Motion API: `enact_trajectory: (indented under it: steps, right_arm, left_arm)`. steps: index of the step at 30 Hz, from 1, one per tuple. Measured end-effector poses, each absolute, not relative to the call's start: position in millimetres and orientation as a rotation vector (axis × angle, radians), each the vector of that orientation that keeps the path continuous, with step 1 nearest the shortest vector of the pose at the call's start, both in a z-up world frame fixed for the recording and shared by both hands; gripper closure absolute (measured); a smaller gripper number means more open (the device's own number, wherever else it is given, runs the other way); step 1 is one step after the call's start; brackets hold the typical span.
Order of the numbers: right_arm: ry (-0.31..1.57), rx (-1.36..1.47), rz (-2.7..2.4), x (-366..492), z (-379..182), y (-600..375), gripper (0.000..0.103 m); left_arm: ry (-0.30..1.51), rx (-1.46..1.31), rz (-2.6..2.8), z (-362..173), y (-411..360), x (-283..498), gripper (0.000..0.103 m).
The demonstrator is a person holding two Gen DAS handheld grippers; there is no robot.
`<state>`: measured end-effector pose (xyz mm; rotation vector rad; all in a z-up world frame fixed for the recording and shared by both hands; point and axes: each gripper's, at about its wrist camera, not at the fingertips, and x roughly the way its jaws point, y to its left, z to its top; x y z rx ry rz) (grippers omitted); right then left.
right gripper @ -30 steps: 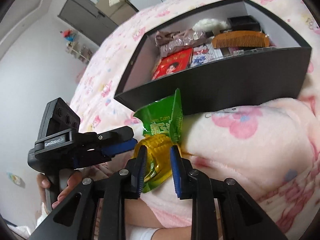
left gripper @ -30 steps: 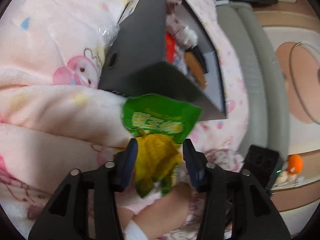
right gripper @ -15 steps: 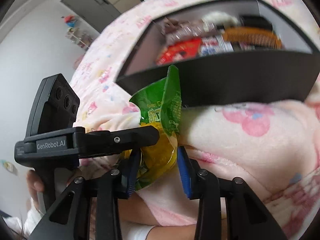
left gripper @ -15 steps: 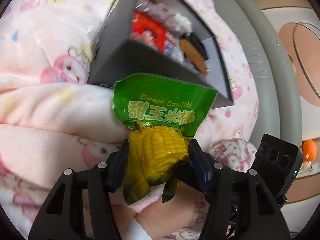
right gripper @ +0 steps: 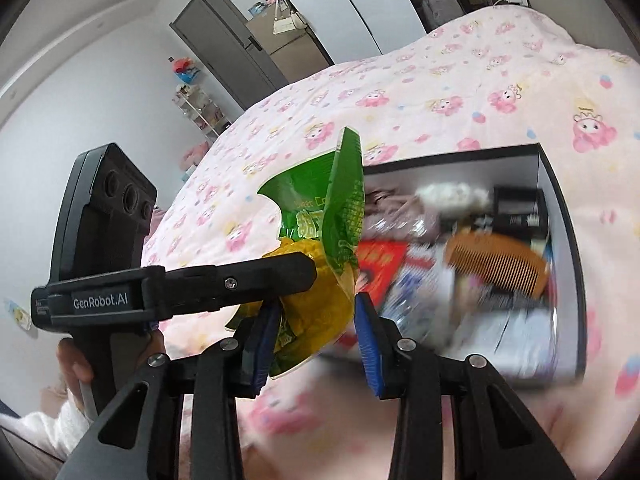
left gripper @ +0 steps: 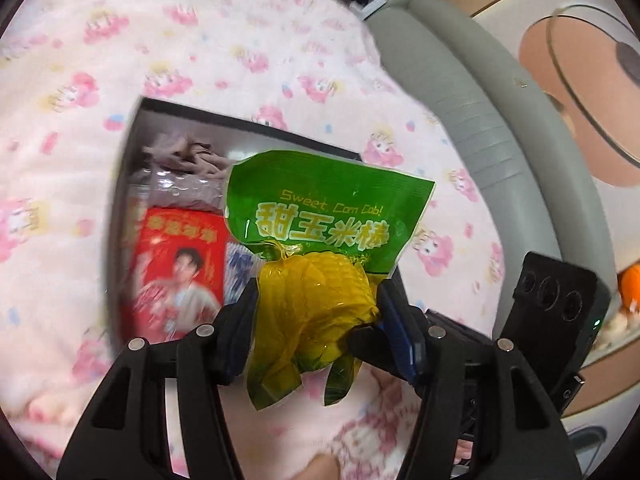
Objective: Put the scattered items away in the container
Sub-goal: 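Carry the candy packet over the box and lower it inside, then open the left gripper to release the candy packet in the box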
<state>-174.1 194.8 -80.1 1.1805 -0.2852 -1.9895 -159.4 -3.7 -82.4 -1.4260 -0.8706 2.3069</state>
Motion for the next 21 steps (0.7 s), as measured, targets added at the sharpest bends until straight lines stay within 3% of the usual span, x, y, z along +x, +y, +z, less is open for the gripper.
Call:
enact_trajectory:
  steps: [2,7,14,21]
  right_arm:
    - [-0.363,1.276,-1.984,-187.9,-102.2,207.9,0.07]
    - [-0.219,1.407,-2.032,-216.0,-122.1,196.7,0.07]
    - [-0.167,1.452,-2.123,-219.7,-134.6,198.4,0.07]
    - [-0.252,1.422,-2.184,-223.2,-125.8,214.3,0.07]
  left_arm:
    - [-0.881,-1.512,2.241,-108.9,6.7,-182.1,0.044]
    - [-0.879,-1.608,2.231,-141.5,13.7,-211.4,0.044]
    - [-0.785,-1.739,2.283,-155.2,13.3,-216.6,0.046]
    - [-0.868,-1.64,2.355,-143.8,-5.6,-200.8,0.052]
